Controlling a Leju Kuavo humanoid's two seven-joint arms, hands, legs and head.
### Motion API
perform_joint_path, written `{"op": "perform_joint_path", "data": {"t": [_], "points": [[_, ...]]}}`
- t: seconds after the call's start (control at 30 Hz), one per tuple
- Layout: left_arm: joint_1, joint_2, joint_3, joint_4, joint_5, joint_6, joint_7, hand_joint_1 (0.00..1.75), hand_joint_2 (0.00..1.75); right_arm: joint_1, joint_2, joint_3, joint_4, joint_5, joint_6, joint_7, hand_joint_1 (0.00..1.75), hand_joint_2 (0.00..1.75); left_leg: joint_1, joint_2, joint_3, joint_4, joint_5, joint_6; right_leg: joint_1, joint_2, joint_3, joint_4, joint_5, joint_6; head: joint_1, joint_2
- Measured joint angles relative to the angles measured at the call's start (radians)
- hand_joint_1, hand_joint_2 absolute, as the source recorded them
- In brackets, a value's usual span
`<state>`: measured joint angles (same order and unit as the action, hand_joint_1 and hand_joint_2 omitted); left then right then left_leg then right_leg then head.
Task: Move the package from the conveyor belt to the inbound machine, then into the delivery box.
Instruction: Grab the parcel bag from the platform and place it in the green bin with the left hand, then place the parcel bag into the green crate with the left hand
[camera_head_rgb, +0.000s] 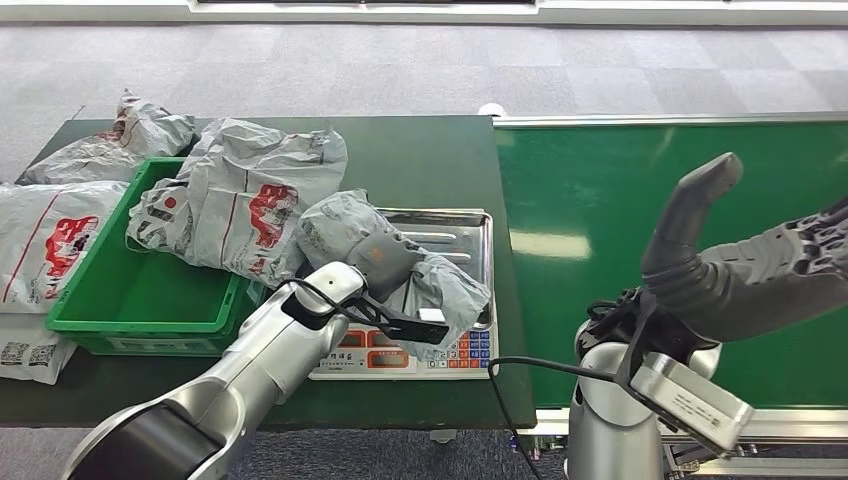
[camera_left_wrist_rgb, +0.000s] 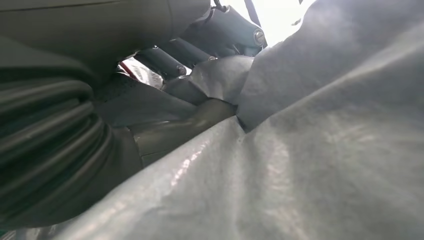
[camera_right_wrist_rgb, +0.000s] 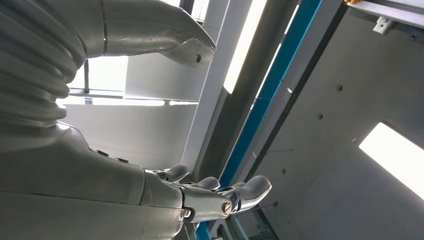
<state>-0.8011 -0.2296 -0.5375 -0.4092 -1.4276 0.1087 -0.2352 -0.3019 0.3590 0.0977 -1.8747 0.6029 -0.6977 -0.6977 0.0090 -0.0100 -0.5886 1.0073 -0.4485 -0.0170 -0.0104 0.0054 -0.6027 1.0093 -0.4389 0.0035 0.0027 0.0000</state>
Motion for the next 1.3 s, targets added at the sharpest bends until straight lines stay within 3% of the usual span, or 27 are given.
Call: {"op": "perform_joint_path", "data": {"t": [0.13,0.2,0.33,0.47,0.6,0.83,0.93,1.03,1.1,1.3], "points": [[-0.003,0.001,0.0,0.008,0.013,0.025,-0.025,1.75,1.75,0.0,0.0,0.0,0.0,0.0,0.0,0.0,0.0,1.75,0.0,0.0,0.0,0.0,0.0,0.0,0.0,0.0,0.0,0.0,0.0,0.0,0.0,0.0],[0.003,0.006,0.001,0.005,0.04,0.119,-0.021,1.75,1.75,0.0,0.0,0.0,0.0,0.005,0.0,0.001,0.0,1.75,0.0,0.0,-0.001,0.0,0.0,0.0,0.0,0.0,-0.001,0.0,0.0,0.0,0.0,0.0],[0.011,0.022,0.032,-0.035,0.113,0.411,0.021,1.75,1.75,0.0,0.0,-0.001,0.0,0.018,0.0,0.004,0.0,1.75,0.0,0.0,-0.003,0.0,0.001,-0.001,0.0,0.0,-0.003,0.0,0.0,0.0,0.0,0.0],[0.002,0.039,0.069,-0.073,0.132,0.497,0.044,1.75,1.75,0.0,-0.001,-0.002,0.0,0.019,0.0,0.003,0.0,1.75,0.0,0.0,-0.003,0.0,0.001,-0.001,0.0,0.0,-0.004,0.0,0.0,0.0,0.0,0.0],[0.003,0.074,0.121,-0.173,0.098,0.579,0.122,1.75,1.75,0.001,-0.001,-0.008,-0.001,0.014,0.0,0.0,0.0,1.75,0.0,0.0,-0.004,0.0,0.001,-0.001,0.0,0.001,-0.004,0.0,0.0,0.0,0.0,0.0],[0.061,0.151,0.284,-0.441,-0.006,0.59,0.208,1.75,1.75,0.003,-0.002,-0.018,-0.001,0.013,0.0,0.0,0.0,1.75,0.001,0.002,-0.004,0.0,0.001,-0.002,0.001,0.002,-0.005,0.0,0.0,-0.001,0.0,0.0],[0.079,0.201,0.354,-0.489,-0.072,0.584,0.342,1.75,1.75,0.007,-0.002,-0.027,-0.004,0.014,0.0,0.0,0.0,1.75,0.001,0.003,-0.004,0.0,0.001,-0.002,0.001,0.003,-0.006,0.0,0.0,-0.001,0.0,0.0],[0.076,0.28,0.377,-0.459,-0.083,0.529,0.526,1.75,1.75,0.012,-0.003,-0.031,-0.015,0.022,0.0,0.0,0.0,1.75,0.001,0.005,-0.004,0.0,0.001,-0.002,0.001,0.007,-0.007,0.0,0.0,-0.002,0.0,0.0],[0.067,0.325,0.38,-0.406,-0.083,0.476,0.59,1.75,1.75,0.016,-0.004,-0.031,-0.023,0.031,0.0,0.0,0.0,1.75,0.002,0.006,-0.004,0.0,0.002,-0.003,0.002,0.007,-0.008,0.001,0.001,-0.003,-0.001,0.0],[0.053,0.396,0.41,-0.241,-0.076,0.422,0.576,1.75,1.75,0.019,-0.005,-0.031,-0.04,0.049,0.0,-0.001,0.0,1.75,0.002,0.005,-0.005,0.0,0.002,-0.003,0.002,0.007,-0.008,0.001,0.001,-0.003,0.0,0.0]]}}
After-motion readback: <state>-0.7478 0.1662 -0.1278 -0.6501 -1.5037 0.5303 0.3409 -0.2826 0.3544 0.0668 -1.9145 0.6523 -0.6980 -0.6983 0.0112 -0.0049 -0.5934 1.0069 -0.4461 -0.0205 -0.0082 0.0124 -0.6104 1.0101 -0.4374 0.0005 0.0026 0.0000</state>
